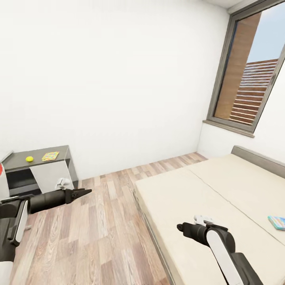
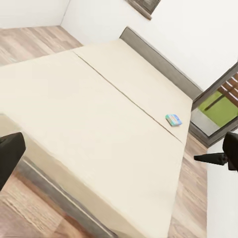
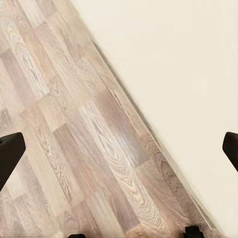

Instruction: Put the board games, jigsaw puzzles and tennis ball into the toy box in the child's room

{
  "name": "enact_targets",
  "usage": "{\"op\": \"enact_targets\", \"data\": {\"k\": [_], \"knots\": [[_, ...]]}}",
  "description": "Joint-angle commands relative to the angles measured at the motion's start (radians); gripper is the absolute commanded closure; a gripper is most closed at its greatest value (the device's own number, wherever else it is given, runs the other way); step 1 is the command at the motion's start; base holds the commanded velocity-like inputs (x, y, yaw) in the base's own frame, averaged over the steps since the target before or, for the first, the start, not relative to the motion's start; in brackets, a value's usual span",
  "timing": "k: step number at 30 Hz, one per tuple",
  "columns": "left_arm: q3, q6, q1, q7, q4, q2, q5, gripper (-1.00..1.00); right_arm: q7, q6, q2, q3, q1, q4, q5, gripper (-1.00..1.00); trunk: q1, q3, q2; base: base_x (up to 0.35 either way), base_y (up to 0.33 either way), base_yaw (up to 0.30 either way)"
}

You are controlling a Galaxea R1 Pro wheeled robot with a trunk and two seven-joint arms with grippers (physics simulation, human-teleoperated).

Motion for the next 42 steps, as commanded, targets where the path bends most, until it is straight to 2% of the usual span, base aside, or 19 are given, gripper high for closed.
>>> {"op": "enact_targets", "data": {"k": [1,42], "knots": [[0.001,0.010,-0.001,-0.005,0.000,0.000,-0.003,-1.00,-0.010,0.001,-0.001,0.002,-0.001,-0.001,-0.010,-1.00,0.001,-0.002,-0.002,-0.102,0.000,0.280],[0.002,0.010,-0.001,-0.005,0.000,0.000,-0.001,-1.00,-0.010,0.001,0.000,0.002,-0.001,0.002,-0.011,-1.00,0.001,0.025,-0.002,-0.068,0.000,0.280]]}}
